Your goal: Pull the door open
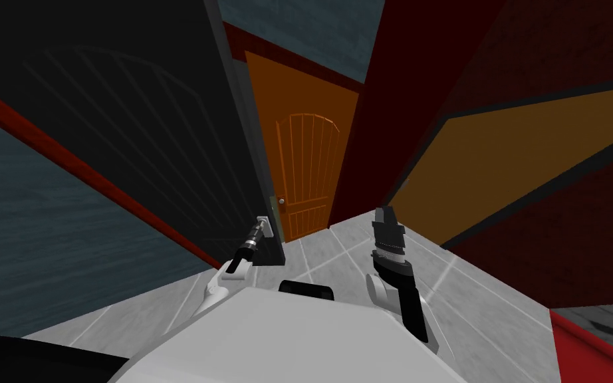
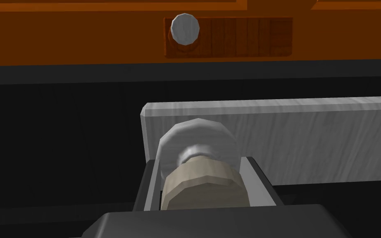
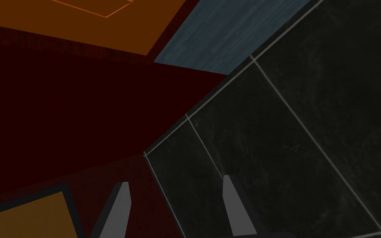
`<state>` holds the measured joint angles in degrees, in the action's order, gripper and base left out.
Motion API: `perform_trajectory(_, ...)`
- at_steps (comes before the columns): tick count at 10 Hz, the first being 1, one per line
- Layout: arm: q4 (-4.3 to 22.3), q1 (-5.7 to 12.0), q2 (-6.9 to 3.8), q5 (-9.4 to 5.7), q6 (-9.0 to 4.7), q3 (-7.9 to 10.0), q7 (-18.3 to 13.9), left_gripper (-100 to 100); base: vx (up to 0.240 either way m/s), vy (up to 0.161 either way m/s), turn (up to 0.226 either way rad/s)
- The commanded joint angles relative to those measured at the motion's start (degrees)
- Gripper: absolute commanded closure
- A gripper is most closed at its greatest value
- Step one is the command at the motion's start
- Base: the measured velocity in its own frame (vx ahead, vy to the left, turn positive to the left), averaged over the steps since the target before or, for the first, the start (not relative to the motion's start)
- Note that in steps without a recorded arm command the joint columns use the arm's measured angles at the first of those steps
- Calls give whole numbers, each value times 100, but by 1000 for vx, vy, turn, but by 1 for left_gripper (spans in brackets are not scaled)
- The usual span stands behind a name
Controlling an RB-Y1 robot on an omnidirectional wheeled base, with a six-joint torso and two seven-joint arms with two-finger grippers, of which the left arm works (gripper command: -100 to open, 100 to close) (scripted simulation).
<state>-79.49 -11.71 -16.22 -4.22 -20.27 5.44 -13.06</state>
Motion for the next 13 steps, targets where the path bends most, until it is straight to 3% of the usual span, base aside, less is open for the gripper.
perform_trajectory(1,-20,-91,-159,-23,-78,-92,-139,100,-262,108,-216)
perform_trajectory(5,-53,-230,-485,-68,-226,-293,-402,100,-220,81,-206)
perform_trajectory(6,-57,-248,-525,-74,-244,-318,-435,100,-244,57,-118)
perform_trajectory(7,-49,-221,-493,-71,-227,-299,-409,100,-105,27,-33)
perform_trajectory(8,-82,-333,-599,-71,-323,-383,-499,100,-158,53,-129)
perform_trajectory(13,-213,-636,-937,-80,-623,-584,-754,100,-209,83,-131)
